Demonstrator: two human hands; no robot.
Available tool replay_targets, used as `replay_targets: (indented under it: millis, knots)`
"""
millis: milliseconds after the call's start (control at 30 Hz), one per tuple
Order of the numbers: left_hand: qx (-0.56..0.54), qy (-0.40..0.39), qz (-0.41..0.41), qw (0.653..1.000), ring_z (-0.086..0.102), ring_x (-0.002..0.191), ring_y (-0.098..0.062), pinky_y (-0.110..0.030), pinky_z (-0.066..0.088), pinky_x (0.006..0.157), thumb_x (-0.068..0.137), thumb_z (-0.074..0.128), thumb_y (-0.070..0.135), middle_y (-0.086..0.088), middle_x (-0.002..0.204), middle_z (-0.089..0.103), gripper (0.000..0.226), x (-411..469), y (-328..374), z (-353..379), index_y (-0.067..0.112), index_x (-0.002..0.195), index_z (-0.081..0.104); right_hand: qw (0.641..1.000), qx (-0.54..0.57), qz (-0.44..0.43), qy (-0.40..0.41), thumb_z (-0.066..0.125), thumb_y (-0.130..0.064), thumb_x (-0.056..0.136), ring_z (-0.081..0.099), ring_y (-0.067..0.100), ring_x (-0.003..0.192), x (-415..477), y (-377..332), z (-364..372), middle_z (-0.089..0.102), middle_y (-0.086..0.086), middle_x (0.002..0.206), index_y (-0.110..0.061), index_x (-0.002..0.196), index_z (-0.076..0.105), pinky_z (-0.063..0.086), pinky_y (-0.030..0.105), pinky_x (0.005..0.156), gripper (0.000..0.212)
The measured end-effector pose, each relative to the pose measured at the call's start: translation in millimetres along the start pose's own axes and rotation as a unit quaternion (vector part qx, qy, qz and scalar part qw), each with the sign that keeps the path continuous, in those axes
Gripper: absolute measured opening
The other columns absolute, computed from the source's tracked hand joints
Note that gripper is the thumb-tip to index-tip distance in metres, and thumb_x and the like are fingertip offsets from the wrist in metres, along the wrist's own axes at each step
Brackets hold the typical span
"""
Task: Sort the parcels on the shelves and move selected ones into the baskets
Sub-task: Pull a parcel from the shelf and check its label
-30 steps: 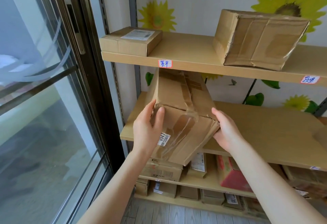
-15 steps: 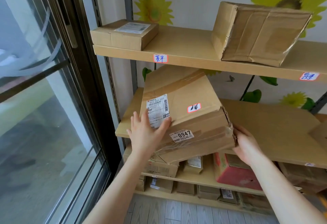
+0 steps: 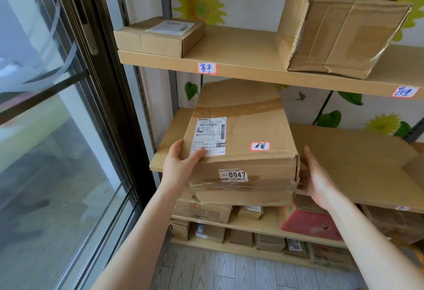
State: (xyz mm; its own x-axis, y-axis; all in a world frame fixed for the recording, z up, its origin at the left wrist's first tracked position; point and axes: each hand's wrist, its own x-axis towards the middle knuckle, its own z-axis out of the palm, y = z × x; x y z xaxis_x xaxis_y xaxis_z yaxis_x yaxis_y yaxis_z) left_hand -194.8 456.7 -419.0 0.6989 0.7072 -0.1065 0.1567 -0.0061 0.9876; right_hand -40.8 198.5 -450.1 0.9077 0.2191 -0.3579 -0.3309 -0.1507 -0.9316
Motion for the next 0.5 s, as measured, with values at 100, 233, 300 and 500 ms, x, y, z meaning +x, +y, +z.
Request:
replay_targets:
  millis: [100,233,300,500]
  knots:
    - [-0.007,-0.005,0.017,1.0,0.053,0.103,-0.013,-0.031,0.05,0.089,0.079,0.07,0.035,0.007,0.114,0.05,0.066,3.0,0.4,-0.4,0.021,0.137,0.04,0.997,0.049,0.008,-0.054,0.043,-0.068,0.082,0.063,0.017,0.1,0.9,7.2,17.7,0.071,-0.004,0.103,-0.035,0.095,0.071,0.05,0.039,0.082,0.046]
    - [-0.022,0.031,0.038,0.999,0.061,0.087,-0.009,-0.019,0.049,0.065,0.081,0.066,0.037,0.003,0.101,0.062,0.041,19.7,-2.7,-16.9,0.016,0.114,0.054,0.993,0.096,0.031,-0.063,0.044,-0.054,0.089,0.064,0.019,0.093,2.1,14.7,51.5,0.075,-0.001,0.091,-0.024,0.087,0.074,0.05,0.04,0.08,0.042]
    - [-0.046,0.043,0.044,0.997,0.061,0.087,-0.009,-0.015,0.046,0.064,0.086,0.059,0.038,0.002,0.1,0.064,0.031,24.6,-11.0,-26.3,0.016,0.108,0.056,0.993,0.098,0.051,-0.051,0.044,-0.044,0.093,0.064,0.02,0.082,2.1,18.0,72.6,0.074,0.002,0.083,-0.019,0.085,0.07,0.05,0.036,0.066,0.037]
    - [0.013,0.036,0.026,0.999,0.057,0.088,-0.004,-0.012,0.043,0.067,0.093,0.041,0.048,0.01,0.1,0.06,0.04,51.9,-9.8,-43.9,0.019,0.118,0.05,0.991,0.109,0.061,-0.044,0.039,-0.026,0.099,0.057,0.02,0.06,17.0,7.9,121.7,0.063,0.011,0.086,-0.013,0.129,0.05,0.048,0.036,0.056,0.035]
